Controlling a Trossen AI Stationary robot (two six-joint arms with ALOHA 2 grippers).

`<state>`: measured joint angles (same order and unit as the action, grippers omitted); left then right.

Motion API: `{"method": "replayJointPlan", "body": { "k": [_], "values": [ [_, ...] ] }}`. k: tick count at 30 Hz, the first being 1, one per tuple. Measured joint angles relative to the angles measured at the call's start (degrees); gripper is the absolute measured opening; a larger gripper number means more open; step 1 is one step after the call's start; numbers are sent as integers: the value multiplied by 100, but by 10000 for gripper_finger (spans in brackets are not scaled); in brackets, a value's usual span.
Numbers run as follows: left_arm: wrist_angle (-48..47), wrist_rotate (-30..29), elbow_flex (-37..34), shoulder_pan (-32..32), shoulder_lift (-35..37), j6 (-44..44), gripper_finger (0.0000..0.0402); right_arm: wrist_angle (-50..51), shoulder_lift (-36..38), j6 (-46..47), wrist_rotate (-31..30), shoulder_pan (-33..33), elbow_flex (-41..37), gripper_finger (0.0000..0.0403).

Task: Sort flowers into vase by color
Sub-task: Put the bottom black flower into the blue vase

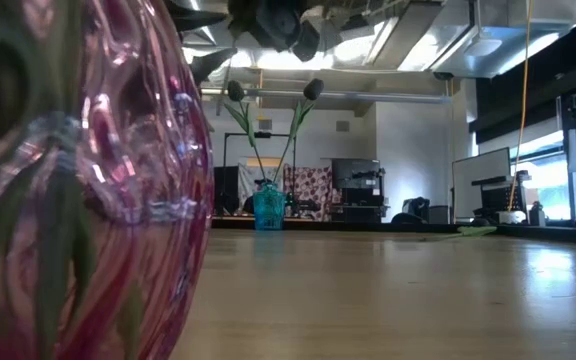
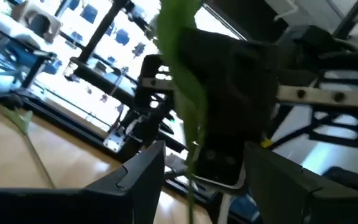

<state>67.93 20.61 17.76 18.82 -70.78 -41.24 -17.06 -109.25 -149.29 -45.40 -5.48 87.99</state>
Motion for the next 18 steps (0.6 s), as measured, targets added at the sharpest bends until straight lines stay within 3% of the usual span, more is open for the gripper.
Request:
{"method": "replayJointPlan", "body": {
  "k": [7, 18],
  "values": [
    [156, -114, 13, 3, -18, -21, 205, -278, -52, -167, 493, -17, 7, 5],
    [153, -183, 80, -320, -15, 594, 151, -288, -59, -48, 794, -11, 7, 5]
  ]
}}
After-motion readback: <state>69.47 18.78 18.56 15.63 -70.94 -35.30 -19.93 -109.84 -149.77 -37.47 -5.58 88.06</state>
